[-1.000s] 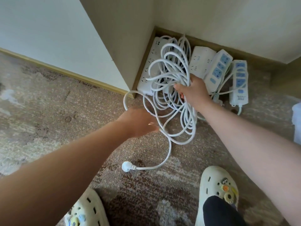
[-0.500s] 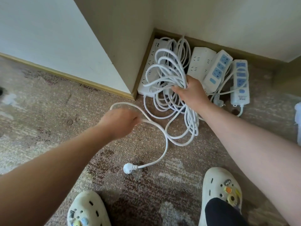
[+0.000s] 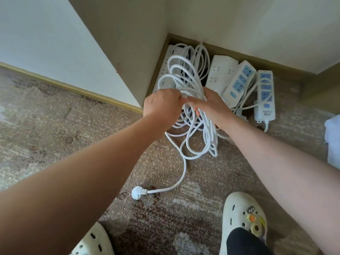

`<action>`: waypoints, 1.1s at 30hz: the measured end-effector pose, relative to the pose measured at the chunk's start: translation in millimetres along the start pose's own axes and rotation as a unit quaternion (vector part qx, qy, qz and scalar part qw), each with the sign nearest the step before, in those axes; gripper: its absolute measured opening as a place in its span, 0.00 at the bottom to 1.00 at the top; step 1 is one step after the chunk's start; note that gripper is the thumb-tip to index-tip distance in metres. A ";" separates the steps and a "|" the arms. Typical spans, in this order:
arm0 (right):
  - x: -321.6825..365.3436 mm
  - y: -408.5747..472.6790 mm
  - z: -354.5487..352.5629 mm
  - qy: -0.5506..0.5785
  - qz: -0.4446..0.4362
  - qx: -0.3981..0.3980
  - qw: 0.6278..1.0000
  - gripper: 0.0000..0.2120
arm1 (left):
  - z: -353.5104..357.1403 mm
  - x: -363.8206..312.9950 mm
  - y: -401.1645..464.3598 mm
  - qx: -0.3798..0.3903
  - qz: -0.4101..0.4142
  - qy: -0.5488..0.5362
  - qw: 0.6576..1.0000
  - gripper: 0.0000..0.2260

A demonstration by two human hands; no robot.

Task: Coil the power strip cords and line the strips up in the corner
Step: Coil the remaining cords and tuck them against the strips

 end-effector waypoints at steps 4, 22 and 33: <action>-6.5 -1.3 -3.5 -0.059 -0.001 0.006 0.998 0.19 | -6.7 2.0 13.6 0.065 -0.009 -0.082 0.995 0.15; -19.2 -13.1 -4.1 -0.093 -0.020 -0.090 0.991 0.09 | 24.0 118.1 -65.9 0.176 -0.147 -0.316 0.921 0.13; -16.1 -18.2 -1.9 -0.091 -0.017 -0.112 0.989 0.04 | -55.7 -22.4 39.0 0.160 -0.305 -0.535 0.772 0.15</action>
Point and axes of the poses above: each hand's wrist, its own y-axis towards the middle knuckle, its own z-axis out of the palm, x = y × z, the point moved 1 cm from there along y, towards the middle knuckle, and after that the axes turned 9 degrees about -z, right-handed, at the moved point
